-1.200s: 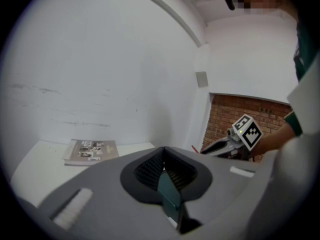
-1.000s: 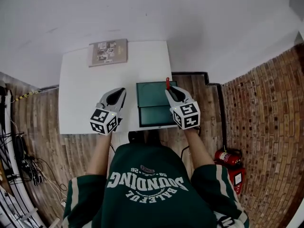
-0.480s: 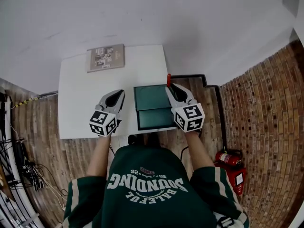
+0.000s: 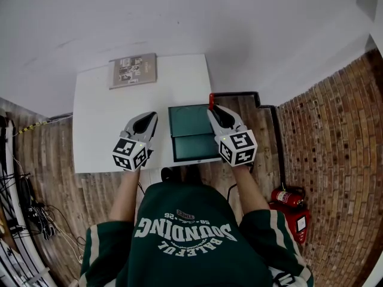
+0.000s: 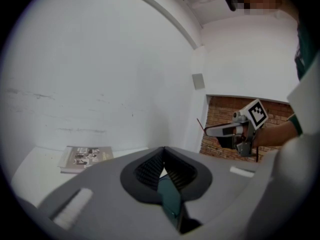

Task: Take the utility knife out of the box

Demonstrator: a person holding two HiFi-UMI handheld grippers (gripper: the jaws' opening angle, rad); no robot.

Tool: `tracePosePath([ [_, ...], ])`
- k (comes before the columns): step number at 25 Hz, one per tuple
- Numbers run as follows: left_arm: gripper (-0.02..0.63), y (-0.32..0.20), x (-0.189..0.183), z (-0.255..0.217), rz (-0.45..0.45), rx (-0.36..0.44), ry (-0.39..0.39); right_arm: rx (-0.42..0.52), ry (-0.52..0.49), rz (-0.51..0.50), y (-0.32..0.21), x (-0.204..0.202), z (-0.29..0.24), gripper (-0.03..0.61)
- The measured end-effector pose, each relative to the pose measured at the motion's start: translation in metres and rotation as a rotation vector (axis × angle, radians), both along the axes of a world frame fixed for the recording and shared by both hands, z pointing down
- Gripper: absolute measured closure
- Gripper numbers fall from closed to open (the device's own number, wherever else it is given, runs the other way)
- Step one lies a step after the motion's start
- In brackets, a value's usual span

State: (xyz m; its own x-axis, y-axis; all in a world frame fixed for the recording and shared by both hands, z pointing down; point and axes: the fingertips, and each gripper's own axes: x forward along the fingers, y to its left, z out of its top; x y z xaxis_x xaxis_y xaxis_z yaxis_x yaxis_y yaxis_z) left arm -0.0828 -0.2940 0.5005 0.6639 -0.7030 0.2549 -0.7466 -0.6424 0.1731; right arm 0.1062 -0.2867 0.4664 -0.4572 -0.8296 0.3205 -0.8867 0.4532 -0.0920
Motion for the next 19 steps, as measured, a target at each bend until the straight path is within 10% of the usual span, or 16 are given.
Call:
tracePosePath([
  [19, 0.563, -0.0006, -0.0004, 0.0034, 0.01, -0.006, 0.001, -0.024, -0.003, 0.001, 0.0014, -0.0029, 0.009, 0.506],
])
